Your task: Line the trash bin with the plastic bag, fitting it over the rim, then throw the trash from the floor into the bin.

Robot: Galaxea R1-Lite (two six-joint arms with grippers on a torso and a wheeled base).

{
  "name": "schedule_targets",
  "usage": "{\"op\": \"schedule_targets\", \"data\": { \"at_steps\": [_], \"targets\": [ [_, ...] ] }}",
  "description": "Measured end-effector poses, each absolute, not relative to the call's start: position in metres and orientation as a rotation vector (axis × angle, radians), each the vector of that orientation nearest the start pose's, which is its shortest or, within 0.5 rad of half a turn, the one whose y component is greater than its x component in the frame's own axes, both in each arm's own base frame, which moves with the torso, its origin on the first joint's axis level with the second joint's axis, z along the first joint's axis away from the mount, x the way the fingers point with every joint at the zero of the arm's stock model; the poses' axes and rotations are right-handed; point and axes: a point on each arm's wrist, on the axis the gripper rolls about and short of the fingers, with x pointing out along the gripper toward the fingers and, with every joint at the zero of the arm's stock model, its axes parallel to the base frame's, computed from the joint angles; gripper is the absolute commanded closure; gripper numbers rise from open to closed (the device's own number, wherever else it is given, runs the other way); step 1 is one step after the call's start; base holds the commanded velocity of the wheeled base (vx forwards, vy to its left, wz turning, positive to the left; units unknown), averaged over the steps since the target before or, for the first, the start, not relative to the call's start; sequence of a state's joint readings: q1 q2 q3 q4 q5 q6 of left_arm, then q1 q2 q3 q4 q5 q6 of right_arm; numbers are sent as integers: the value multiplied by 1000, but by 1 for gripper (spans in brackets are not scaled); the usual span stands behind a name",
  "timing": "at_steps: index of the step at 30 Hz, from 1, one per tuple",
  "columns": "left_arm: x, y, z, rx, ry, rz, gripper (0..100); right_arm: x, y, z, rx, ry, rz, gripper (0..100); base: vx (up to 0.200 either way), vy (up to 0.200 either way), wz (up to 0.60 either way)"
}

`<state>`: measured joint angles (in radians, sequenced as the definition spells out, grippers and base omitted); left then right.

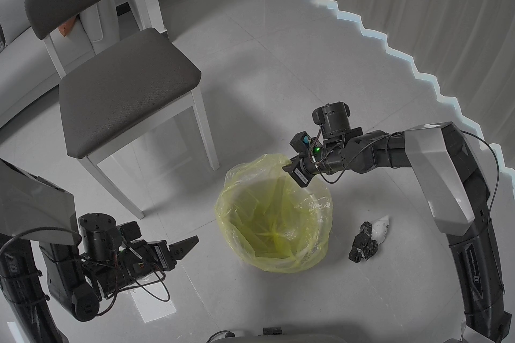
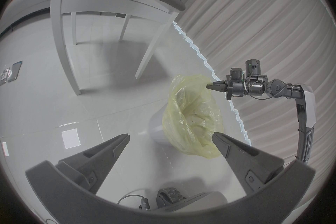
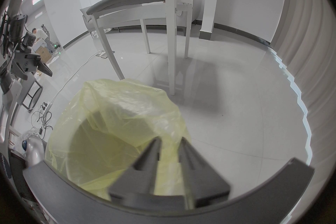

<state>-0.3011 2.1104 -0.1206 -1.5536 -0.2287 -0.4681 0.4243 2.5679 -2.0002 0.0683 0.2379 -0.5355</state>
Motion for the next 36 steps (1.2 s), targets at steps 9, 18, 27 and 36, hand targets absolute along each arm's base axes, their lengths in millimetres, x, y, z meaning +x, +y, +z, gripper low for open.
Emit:
{"op": "schedule_targets", "data": {
  "at_steps": [9, 18, 27, 36],
  "targets": [
    [230, -76, 25, -433, 552, -407, 0, 473, 221, 72, -512, 480, 773, 0, 0, 0, 0],
    [244, -85, 31, -434, 491, -435, 0, 471, 214, 99, -466, 447, 740, 0, 0, 0, 0],
    [267, -98, 30, -425, 434, -470, 0, 459, 189, 134, -438, 436, 674, 0, 0, 0, 0],
    [318, -119, -2, -358, 377, -483, 0, 423, 158, 109, -387, 588, 608, 0, 0, 0, 0]
  ]
}}
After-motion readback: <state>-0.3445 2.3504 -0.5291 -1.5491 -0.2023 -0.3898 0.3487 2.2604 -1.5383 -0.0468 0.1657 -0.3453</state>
